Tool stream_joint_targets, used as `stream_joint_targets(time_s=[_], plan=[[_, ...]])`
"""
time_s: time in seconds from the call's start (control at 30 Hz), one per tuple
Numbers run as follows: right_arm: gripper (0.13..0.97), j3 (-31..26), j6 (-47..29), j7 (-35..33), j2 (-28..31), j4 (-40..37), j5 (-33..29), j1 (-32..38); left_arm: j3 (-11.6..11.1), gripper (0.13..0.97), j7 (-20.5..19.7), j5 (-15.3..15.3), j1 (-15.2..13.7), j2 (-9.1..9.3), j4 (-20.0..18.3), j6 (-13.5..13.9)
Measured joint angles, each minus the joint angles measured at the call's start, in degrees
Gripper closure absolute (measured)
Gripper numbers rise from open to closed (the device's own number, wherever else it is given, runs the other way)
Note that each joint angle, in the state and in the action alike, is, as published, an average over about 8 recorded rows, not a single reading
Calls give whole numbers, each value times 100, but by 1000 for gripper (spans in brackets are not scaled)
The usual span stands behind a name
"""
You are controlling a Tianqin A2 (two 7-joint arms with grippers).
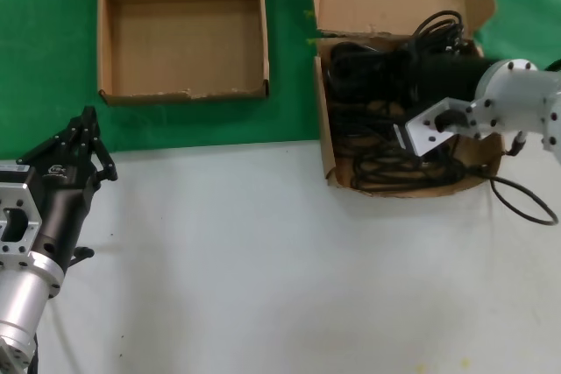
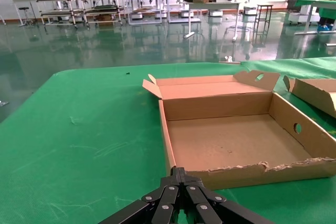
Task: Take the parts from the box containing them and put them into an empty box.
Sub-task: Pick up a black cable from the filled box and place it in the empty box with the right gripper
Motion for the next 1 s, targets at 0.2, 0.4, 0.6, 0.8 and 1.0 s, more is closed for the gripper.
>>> stream_joint_targets(time_s=[0.2, 0.4, 0.6, 0.8, 1.0], plan=[[933, 187, -180, 275, 100, 637, -55, -56, 0, 952, 0, 0, 0, 0, 0, 0], [934, 360, -305, 506, 89, 1230, -103, -17, 0, 952, 0, 0, 0, 0, 0, 0], [934, 379, -232, 548, -165, 1517, -100, 133, 0, 952, 0, 0, 0, 0, 0, 0], [934, 234, -63, 481, -615, 1582, -155, 222, 0, 952, 0, 0, 0, 0, 0, 0], [934, 44, 140, 381, -1103, 1375, -249, 251, 0, 952, 0, 0, 0, 0, 0, 0]])
